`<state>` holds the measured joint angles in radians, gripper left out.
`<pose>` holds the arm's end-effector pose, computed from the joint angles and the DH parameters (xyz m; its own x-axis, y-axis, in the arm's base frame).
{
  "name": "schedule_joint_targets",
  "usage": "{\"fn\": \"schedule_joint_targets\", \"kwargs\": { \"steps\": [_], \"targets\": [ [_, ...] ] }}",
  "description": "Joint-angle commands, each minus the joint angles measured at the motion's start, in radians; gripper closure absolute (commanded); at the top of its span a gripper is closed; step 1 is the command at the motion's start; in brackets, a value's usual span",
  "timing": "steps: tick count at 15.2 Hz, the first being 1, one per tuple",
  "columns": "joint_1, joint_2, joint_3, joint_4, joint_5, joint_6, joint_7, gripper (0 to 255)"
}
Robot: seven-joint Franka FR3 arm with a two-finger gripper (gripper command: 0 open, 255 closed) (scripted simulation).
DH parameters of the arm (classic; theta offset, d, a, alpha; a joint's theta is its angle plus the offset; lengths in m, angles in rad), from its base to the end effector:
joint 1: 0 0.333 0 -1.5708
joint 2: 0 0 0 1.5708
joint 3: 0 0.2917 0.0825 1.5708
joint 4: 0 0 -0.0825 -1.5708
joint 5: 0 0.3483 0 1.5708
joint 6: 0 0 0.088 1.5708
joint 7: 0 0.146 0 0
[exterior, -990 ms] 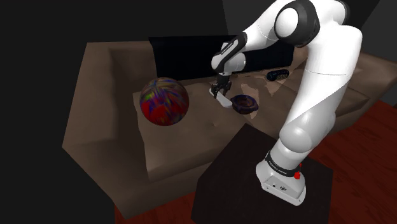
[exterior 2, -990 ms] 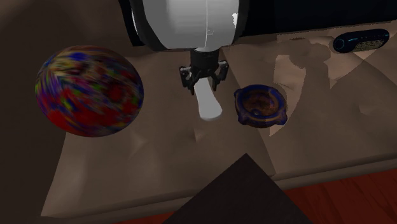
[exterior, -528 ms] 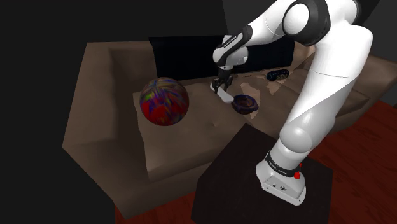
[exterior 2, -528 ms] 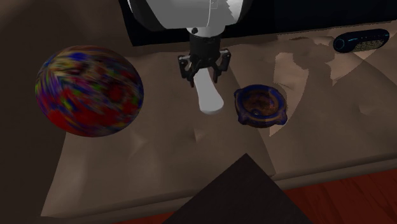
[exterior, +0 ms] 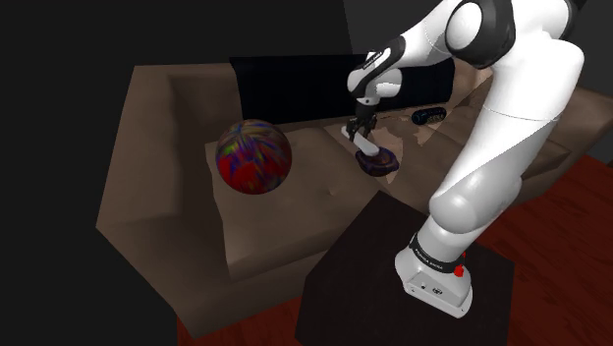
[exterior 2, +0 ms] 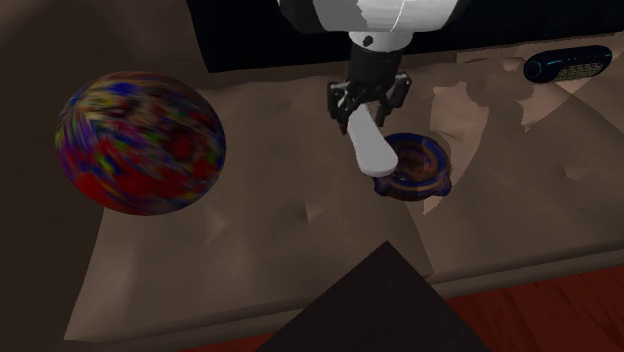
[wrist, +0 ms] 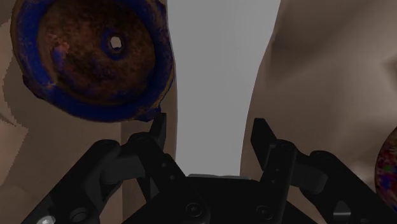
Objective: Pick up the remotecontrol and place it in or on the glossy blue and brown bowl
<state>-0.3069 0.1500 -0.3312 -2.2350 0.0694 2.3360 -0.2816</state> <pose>0.4071 -0.2999 0.2664 0.9192 -0.3918 -0.0383 -0.3925 -0.9197 -0.0105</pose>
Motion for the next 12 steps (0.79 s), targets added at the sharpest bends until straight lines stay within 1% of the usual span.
{"fn": "schedule_joint_targets", "kwargs": {
  "steps": [1, 9, 12],
  "targets": [
    [-0.026, -0.009, -0.02, -0.006, -0.003, -0.004, -0.046, 255],
    [-0.142, 0.02, -0.097, 0.038, 0.015, -0.025, -0.248, 255],
    [-0.146, 0.049, -0.091, 0.029, 0.034, 0.011, -0.261, 255]
  ]
}}
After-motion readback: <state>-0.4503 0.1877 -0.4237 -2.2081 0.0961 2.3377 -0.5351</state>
